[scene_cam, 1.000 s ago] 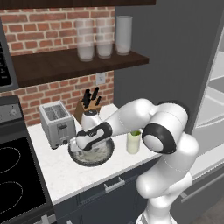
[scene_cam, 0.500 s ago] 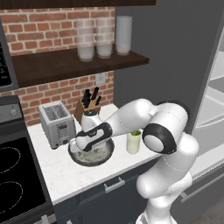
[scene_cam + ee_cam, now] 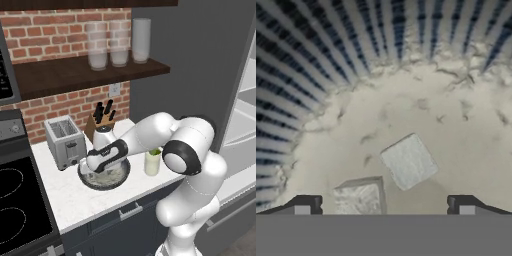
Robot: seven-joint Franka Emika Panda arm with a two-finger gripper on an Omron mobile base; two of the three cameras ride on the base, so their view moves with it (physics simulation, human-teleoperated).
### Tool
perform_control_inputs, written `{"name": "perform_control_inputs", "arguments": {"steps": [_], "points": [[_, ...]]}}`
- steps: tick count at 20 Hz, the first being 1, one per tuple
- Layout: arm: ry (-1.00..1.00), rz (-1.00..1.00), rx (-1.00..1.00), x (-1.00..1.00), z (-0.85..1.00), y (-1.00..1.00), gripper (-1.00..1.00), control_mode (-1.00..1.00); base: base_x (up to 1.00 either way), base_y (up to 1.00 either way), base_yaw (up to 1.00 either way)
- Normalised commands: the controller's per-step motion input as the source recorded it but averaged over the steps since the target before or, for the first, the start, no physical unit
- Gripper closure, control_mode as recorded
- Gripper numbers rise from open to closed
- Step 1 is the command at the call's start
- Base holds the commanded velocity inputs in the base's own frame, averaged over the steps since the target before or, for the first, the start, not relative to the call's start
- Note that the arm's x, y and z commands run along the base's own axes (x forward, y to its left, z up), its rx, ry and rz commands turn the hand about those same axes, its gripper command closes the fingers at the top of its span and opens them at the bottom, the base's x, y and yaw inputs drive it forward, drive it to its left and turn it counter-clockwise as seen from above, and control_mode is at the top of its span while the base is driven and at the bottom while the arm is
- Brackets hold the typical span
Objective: Grab a lemon wedge from the fridge and one ice cube from the ice bowl, and put them in the glass of lemonade.
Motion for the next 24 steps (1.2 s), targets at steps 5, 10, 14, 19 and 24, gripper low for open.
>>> {"name": "perform_control_inputs", "arguments": {"steps": [5, 10, 14, 19, 24], "points": [[0.00, 0.00, 0.03, 0.00, -0.13, 0.00, 1.00, -1.00, 0.00, 0.00, 0.00], [0.00, 0.00, 0.01, 0.00, -0.03, 0.00, 1.00, -1.00, 0.00, 0.00, 0.00], [0.00, 0.00, 0.00, 0.00, 0.00, 0.00, 1.00, -1.00, 0.00, 0.00, 0.00], [0.00, 0.00, 0.00, 0.00, 0.00, 0.00, 1.00, -1.00, 0.00, 0.00, 0.00], [-0.01, 0.00, 0.00, -0.18, 0.04, 0.00, 1.00, -1.00, 0.00, 0.00, 0.00]]}}
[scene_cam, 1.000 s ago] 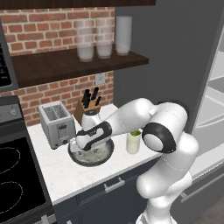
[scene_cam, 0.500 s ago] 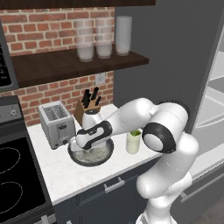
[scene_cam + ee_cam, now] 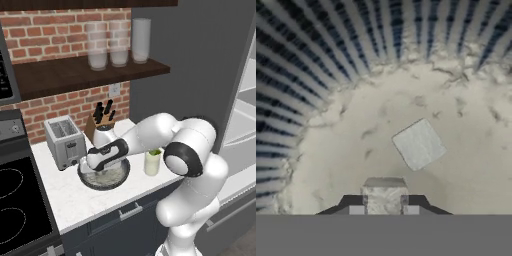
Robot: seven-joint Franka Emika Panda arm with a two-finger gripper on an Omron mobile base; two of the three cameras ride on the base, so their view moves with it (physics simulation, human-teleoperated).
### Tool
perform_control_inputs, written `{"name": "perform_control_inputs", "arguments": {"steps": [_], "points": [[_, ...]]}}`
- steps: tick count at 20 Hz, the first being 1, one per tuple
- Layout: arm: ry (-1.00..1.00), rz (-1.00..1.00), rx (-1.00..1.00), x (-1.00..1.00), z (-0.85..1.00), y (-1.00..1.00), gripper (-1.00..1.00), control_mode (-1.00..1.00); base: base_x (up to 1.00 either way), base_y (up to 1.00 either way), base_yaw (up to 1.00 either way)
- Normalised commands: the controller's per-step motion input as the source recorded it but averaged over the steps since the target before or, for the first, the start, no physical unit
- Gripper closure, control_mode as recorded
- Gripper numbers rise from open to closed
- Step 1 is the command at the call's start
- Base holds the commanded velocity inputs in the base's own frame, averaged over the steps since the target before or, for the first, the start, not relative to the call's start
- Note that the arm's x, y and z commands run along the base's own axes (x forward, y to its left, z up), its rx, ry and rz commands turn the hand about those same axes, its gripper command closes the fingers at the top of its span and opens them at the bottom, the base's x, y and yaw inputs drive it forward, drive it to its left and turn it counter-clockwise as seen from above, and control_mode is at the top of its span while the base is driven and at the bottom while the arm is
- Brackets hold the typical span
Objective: Grab a lemon wedge from the fridge and one ice cube from the ice bowl, and put them in the glass of lemonade.
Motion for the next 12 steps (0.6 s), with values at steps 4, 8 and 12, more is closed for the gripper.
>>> {"name": "perform_control_inputs", "arguments": {"steps": [4, 8, 12], "points": [[-0.08, -0.01, 0.02, -0.52, 0.32, -0.05, 1.00, -1.00, 0.00, 0.00, 0.00], [-0.09, 0.00, 0.00, -0.45, 0.29, -0.04, 1.00, -1.00, 0.00, 0.00, 0.00], [-0.09, 0.00, 0.02, -0.28, 0.43, -0.18, 1.00, -1.00, 0.00, 0.00, 0.00]]}}
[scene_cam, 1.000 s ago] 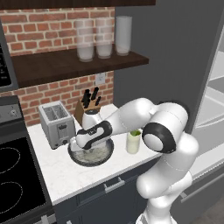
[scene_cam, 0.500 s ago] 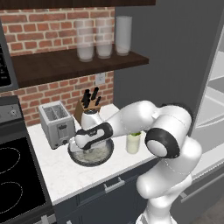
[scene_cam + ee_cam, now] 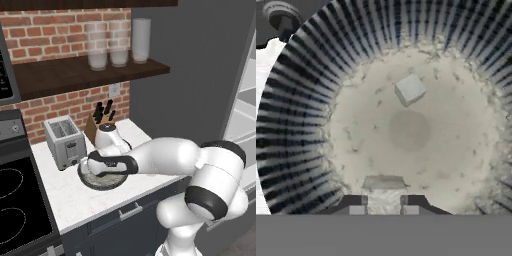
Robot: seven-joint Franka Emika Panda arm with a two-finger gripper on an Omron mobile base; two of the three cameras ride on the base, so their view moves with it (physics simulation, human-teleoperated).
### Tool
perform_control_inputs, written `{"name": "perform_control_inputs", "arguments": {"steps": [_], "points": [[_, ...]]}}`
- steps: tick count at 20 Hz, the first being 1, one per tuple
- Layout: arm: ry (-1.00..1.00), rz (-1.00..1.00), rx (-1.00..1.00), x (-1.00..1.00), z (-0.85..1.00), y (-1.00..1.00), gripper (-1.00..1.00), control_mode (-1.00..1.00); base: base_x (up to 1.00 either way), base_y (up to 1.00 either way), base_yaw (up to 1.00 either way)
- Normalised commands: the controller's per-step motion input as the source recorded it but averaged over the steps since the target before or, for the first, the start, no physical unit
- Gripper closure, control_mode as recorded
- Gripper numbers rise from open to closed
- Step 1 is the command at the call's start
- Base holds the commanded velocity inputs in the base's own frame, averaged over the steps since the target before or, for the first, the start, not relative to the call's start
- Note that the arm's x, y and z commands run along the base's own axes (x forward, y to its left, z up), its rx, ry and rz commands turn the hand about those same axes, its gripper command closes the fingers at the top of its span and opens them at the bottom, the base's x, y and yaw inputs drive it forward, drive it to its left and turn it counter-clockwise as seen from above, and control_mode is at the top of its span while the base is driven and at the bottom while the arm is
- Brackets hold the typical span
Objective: Grab a lemon wedge from the fridge and one ice cube from the ice bowl, and put them in the glass of lemonade.
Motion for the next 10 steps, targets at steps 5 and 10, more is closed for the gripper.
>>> {"name": "perform_control_inputs", "arguments": {"steps": [5, 10], "points": [[-0.05, 0.00, 0.04, -0.09, 0.49, -0.21, 1.00, -1.00, 0.00, 0.00, 0.00], [-0.02, 0.00, 0.10, -0.01, 0.39, -0.17, 1.00, -1.00, 0.00, 0.00, 0.00]]}}
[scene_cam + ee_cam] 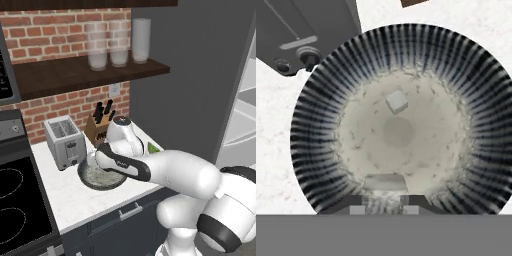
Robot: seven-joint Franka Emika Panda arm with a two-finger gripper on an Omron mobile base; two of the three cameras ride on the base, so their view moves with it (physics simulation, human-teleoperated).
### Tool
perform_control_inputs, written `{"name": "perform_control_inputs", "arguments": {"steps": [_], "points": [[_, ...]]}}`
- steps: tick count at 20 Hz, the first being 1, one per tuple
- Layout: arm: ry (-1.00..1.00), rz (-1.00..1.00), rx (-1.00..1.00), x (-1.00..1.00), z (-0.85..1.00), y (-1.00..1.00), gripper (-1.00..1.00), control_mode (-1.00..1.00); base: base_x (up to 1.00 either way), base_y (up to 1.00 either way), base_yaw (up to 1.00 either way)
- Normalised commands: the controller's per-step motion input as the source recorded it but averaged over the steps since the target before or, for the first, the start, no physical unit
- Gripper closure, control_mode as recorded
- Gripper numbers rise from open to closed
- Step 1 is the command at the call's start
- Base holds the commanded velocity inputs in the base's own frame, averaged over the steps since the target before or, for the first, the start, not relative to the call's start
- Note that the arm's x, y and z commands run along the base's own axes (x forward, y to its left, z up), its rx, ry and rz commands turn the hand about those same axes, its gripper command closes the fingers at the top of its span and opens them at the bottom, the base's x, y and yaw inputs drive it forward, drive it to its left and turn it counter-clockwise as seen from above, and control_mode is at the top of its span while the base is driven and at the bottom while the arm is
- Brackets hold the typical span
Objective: Grab a lemon wedge from the fridge and one ice cube from the ice bowl, and put them in the glass of lemonade.
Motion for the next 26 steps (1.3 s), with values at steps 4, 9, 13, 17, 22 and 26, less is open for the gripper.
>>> {"name": "perform_control_inputs", "arguments": {"steps": [4, 9, 13, 17, 22, 26], "points": [[0.00, 0.00, 0.10, 0.00, 0.25, -0.15, 1.00, -1.00, 0.00, 0.00, 0.00], [0.00, 0.00, 0.07, 0.00, 0.14, -0.19, 1.00, -1.00, 0.00, 0.00, 0.00], [0.00, 0.00, 0.08, 0.00, 0.12, -0.22, 1.00, -1.00, 0.00, 0.00, 0.00], [0.00, 0.00, 0.06, 0.00, 0.13, -0.11, 1.00, -1.00, 0.00, 0.00, 0.00], [-0.01, 0.00, 0.07, -0.02, 0.04, -0.01, 1.00, -1.00, 0.00, 0.00, 0.00], [-0.06, 0.00, -0.02, -0.03, 0.30, -0.05, 1.00, -1.00, 0.00, 0.00, 0.00]]}}
